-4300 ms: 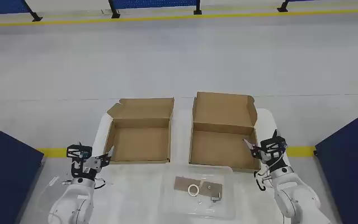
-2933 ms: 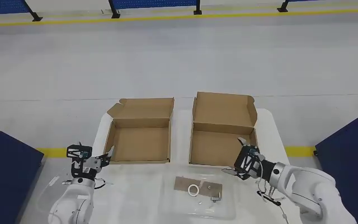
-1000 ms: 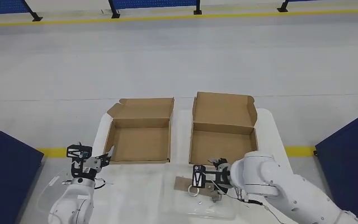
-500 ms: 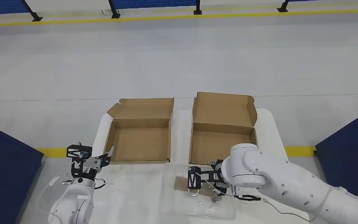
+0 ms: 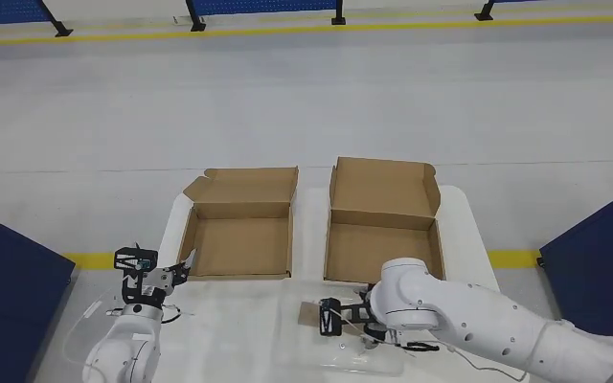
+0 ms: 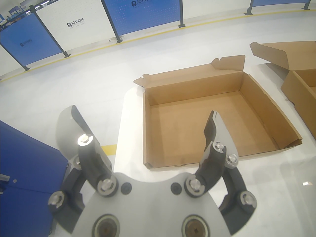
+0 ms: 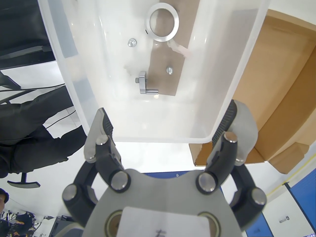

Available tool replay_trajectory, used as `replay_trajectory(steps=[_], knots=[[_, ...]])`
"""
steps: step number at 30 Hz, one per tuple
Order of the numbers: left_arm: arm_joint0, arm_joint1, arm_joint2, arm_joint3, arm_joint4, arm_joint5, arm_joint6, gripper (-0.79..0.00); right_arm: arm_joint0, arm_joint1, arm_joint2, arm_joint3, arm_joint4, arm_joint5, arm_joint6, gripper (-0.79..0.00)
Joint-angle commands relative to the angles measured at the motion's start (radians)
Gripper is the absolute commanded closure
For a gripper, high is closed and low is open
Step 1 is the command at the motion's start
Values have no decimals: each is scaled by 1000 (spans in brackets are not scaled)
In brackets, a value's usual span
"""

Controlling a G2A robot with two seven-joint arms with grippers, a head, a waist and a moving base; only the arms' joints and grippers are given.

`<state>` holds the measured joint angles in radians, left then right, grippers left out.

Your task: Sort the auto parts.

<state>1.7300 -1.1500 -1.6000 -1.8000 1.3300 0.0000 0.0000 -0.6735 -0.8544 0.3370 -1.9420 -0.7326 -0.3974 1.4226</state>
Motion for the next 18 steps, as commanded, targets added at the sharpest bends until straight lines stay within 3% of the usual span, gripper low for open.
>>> replay_trajectory(steps=[1,18], knots=[[0,0,0,0,0,0,0,-785,3,-10,-11,19,2,-5,-5,-785],[0,0,0,0,0,0,0,-785,-18,-35,-41,79,-44,-26,-51,-785]])
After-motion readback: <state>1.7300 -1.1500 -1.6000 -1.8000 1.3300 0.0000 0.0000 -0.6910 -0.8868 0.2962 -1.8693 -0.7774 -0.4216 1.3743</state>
